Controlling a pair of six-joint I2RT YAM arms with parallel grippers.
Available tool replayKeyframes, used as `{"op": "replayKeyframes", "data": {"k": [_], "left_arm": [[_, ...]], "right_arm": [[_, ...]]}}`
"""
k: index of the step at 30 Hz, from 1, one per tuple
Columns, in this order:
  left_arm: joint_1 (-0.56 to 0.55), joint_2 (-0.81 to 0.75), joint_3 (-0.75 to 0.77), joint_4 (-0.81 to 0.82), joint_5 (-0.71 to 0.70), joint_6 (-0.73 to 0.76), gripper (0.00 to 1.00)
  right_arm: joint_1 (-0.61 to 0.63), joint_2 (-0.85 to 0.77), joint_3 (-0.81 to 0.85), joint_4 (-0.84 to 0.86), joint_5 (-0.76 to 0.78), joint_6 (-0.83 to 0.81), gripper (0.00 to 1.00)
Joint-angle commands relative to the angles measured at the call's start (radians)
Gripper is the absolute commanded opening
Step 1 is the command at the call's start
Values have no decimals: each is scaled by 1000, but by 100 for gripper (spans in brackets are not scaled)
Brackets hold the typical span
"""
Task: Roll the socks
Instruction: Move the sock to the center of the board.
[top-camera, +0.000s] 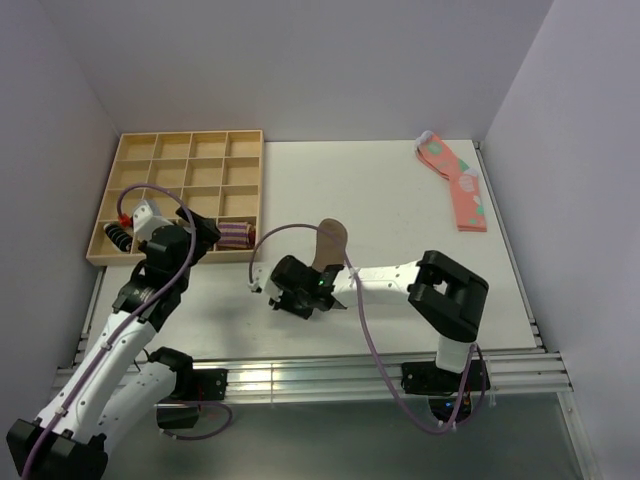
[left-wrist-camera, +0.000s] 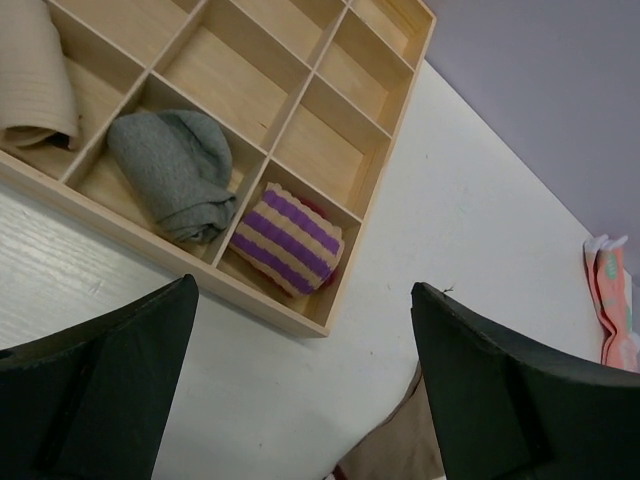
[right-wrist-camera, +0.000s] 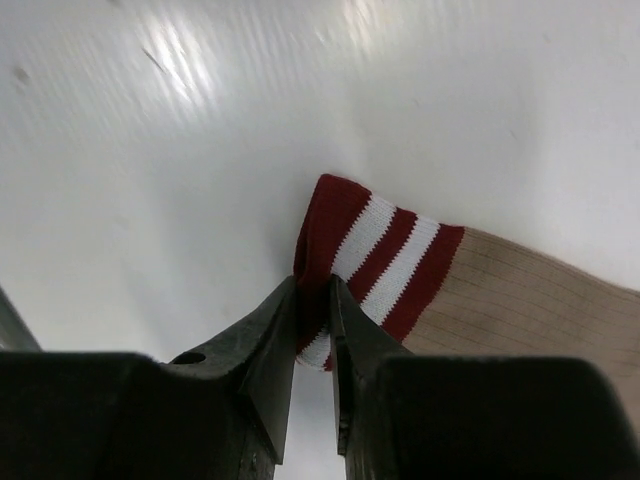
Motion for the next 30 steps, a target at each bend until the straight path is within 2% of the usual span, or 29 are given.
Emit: {"op": "replayKeyframes", "data": {"k": [1, 7, 11, 14, 18, 20, 30], "left_arm": [[4, 17, -32, 93, 81, 23, 92], [-31, 51, -161, 295, 179, 31, 81], [-130, 71, -216, 426, 181, 58, 69], [-213, 98, -250, 531, 162, 97, 65], [-328, 158, -311, 682, 150, 155, 61], [-362, 189, -331, 764, 150, 183, 56], [-574, 460, -362, 1093, 199, 370, 44]], "right_arm": [[-54, -79, -52, -72, -101, -130, 24], [-180, -136, -38, -207, -336, -227, 17], [-270, -113, 29, -356, -498, -284, 14], [-335, -60, 80, -449, -595, -320, 11], [-419, 18, 135, -539, -675, -339, 8], [-442, 70, 166, -581, -695, -342, 8], [-560, 239, 273, -736, -825, -347, 6]]}}
